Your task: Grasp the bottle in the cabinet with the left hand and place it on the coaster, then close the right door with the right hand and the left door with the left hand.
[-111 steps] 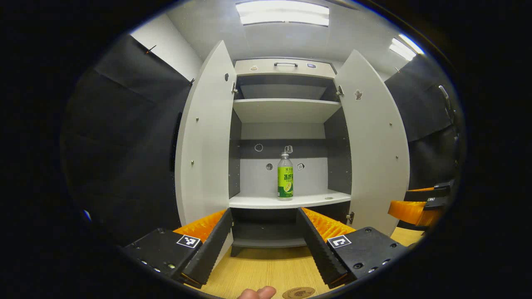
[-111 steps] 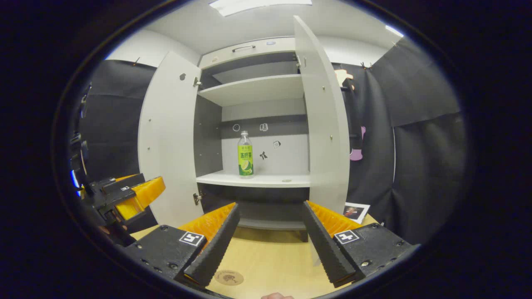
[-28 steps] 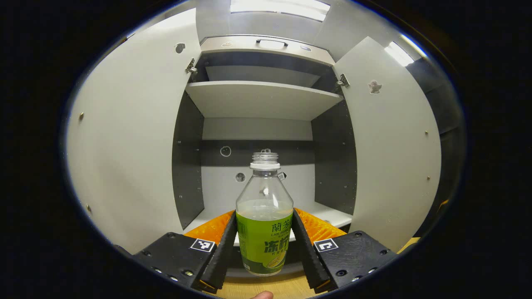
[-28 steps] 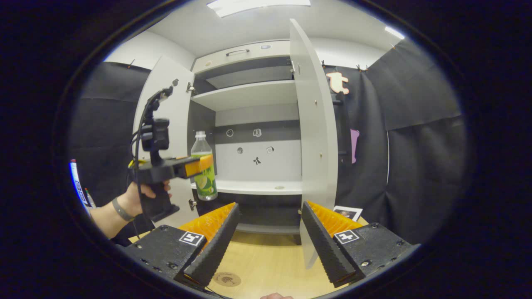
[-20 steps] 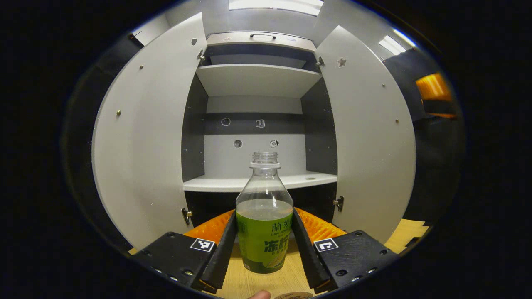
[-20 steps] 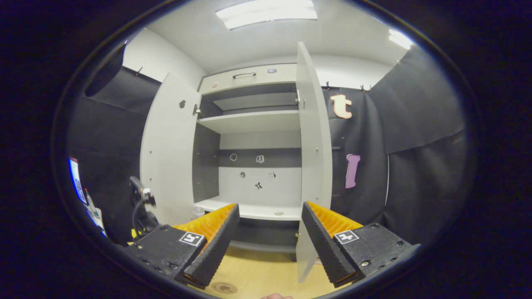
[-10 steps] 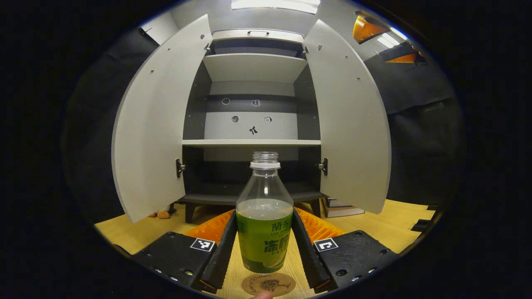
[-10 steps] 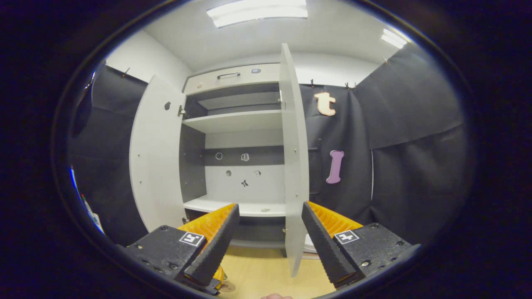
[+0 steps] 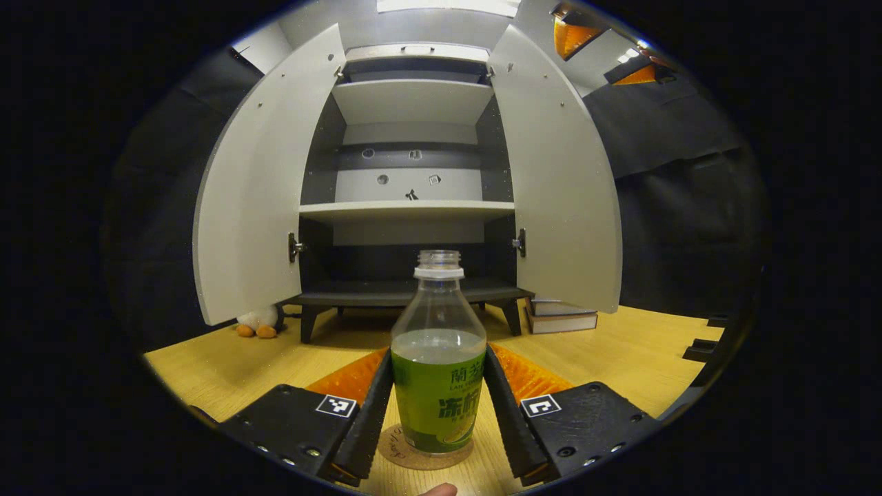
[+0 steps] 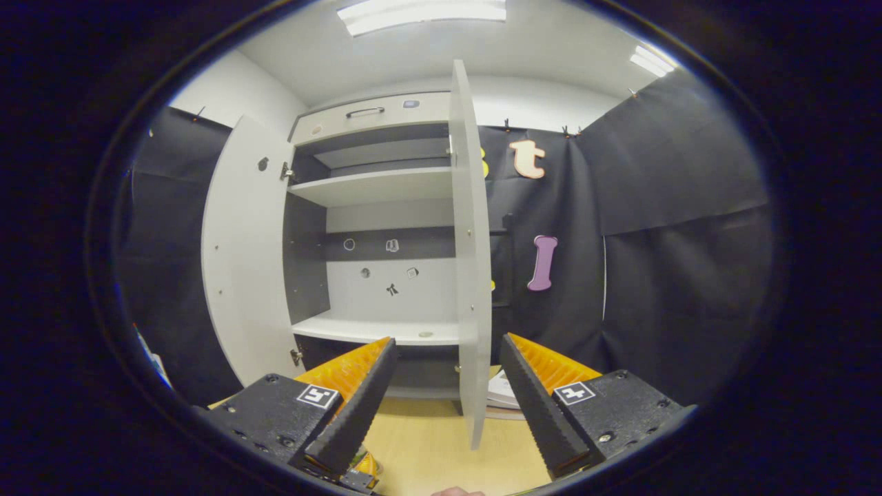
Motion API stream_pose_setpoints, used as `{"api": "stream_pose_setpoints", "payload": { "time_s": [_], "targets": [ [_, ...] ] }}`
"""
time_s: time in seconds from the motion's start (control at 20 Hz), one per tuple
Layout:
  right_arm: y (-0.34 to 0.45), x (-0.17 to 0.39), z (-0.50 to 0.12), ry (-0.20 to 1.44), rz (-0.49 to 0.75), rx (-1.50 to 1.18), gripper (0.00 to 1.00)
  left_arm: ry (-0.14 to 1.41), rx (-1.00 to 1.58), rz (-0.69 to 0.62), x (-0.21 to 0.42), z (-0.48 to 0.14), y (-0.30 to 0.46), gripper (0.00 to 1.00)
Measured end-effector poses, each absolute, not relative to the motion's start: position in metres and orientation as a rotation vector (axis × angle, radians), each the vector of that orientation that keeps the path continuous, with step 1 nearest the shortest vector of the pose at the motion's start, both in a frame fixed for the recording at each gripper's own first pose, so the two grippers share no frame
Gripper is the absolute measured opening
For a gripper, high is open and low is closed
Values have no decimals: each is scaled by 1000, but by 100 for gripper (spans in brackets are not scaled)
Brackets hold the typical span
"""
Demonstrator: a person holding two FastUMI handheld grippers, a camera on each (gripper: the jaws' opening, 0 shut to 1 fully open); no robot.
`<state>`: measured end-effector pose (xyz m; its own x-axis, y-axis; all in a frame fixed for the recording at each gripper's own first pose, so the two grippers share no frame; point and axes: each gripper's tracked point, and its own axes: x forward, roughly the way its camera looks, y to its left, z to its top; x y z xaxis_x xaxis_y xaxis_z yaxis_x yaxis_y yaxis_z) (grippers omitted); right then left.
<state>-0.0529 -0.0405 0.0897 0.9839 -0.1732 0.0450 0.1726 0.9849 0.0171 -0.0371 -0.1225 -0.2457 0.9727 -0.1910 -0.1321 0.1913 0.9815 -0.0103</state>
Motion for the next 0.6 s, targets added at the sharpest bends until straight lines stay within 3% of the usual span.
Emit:
{"api": "stream_pose_setpoints", "payload": {
  "time_s": [0.4, 0.55, 0.6],
  "targets": [
    [-39, -48, 79, -23, -143, 43, 99, 114, -12, -230, -45, -238, -122, 77],
    [-38, -42, 73, -11, -133, 52, 94, 83, -15, -239, -46, -220, -122, 94],
    [-38, -41, 71, -8, -129, 54, 99, 70, -15, -245, -45, -210, -122, 95]
  ]
}}
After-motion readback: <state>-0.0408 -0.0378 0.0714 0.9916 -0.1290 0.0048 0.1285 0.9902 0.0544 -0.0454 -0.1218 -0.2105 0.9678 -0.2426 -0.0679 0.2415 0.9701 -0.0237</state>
